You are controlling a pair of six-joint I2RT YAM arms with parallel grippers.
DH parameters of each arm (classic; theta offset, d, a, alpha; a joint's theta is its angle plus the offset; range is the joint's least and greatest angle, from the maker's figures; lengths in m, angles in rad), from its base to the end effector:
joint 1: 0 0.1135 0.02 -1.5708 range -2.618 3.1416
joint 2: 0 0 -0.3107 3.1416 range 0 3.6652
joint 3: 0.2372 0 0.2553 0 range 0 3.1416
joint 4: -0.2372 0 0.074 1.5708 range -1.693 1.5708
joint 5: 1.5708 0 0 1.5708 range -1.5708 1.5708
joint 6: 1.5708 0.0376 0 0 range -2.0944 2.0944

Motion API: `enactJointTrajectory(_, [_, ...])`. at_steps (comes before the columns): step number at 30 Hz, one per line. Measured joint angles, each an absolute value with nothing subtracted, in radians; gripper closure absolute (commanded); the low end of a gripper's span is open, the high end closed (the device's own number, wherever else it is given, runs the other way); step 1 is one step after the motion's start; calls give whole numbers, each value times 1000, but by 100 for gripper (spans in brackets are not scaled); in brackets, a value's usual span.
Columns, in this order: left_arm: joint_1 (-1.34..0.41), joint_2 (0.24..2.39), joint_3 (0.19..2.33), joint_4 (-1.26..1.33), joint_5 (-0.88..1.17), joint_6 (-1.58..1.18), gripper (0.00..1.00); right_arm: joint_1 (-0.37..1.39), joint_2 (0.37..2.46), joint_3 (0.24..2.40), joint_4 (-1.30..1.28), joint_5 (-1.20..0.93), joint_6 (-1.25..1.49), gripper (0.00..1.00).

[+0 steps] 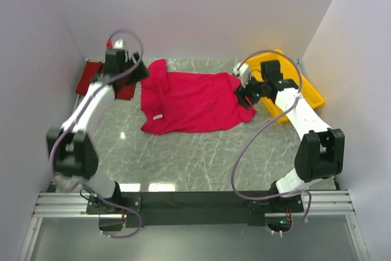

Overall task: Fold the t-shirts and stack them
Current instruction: Flatten the tshirt out

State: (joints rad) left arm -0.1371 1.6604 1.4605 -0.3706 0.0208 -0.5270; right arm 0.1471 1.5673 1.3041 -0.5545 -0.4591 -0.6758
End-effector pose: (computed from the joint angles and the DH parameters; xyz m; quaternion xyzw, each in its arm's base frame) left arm 0.3930 -0.0550 0.3722 -0.1651 0.8618 -0.1649 0.4504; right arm 0.3416 0.0675 0.3390 -0.4388 0.7965 0.1107 0.4009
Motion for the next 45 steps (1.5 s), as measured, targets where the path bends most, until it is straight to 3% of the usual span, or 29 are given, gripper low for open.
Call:
enactJointTrajectory(5, [-140,1330,1030,-333,138,-580,26,108,1576,1201,-671,-486,-769,34])
enactJointTrajectory(12, [-141,1190,662,-303,178,-703,26,66,1634,1172,-691,-454,-775,34])
enactJointTrajectory(23, [-141,1259,583,-151,168,-765,26,63,1667,1169,-688,-456,-748,35])
enactJointTrajectory(29, [-141,1359,585,-90,160,-752,34,61,1676,1157,-682,-458,-741,35])
enactJointTrajectory(32, [-140,1401,599,-65,159,-743,43,57,1686,1156,-682,-459,-744,35])
enactJointTrajectory(33, [-140,1413,607,-59,160,-737,54,56,1690,1157,-683,-461,-746,36])
enactJointTrajectory(35, [-140,1433,614,-47,161,-727,66,53,1700,1157,-685,-462,-751,36])
enactJointTrajectory(36, [-140,1442,617,-47,162,-722,81,52,1707,1157,-687,-462,-753,37])
enactJointTrajectory(38, [-140,1454,626,-47,173,-714,97,52,1727,1158,-688,-461,-752,37])
enactJointTrajectory(45, [-140,1408,669,-86,220,-723,99,54,1816,1174,-657,-444,-699,39])
